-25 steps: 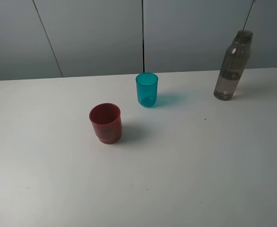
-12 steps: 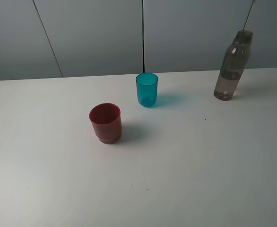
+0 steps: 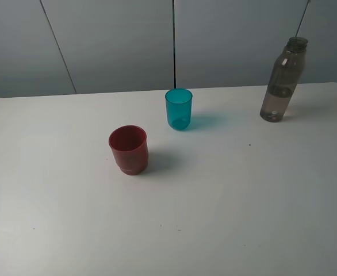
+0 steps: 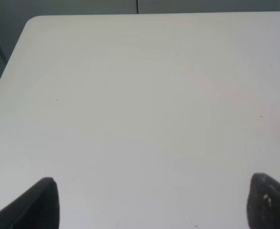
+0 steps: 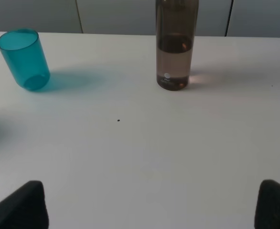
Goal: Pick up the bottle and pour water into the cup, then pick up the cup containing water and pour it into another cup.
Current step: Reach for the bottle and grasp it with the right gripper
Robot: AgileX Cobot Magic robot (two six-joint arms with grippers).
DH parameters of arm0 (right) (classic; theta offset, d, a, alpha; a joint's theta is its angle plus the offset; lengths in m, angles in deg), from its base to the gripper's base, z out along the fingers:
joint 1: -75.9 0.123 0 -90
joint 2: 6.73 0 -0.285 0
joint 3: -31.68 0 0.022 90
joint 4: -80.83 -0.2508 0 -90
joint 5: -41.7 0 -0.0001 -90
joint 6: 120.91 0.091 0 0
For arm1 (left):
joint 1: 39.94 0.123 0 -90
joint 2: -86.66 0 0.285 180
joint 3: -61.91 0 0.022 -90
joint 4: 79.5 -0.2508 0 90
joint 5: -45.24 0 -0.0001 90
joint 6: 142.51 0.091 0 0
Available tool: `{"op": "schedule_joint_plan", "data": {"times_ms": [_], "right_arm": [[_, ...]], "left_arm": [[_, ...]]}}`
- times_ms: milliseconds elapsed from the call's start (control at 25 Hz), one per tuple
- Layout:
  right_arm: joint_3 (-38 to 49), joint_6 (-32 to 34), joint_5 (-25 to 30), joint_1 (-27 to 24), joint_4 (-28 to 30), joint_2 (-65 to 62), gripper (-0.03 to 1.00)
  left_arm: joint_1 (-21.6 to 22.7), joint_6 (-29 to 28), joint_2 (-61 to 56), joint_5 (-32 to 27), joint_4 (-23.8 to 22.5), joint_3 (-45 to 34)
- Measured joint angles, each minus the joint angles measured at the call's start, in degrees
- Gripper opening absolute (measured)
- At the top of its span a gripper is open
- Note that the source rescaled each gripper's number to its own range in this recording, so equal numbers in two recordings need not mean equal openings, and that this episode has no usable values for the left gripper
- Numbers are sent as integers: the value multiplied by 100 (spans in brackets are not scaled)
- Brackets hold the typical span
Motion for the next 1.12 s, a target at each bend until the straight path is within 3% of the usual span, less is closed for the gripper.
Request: {"op": "schedule_joint_plan", "data": {"times_ms": [520,760,1120], "right_arm": [[-88,0,-109,0,-11,13,79],[-578,-78,-727,0,-59,806,77],[-814,-594,-1994,0,-796,2573,76]], "left_arm": [[0,0,0,0,0,0],[0,0,0,0,0,0],[0,0,0,0,0,0]]}}
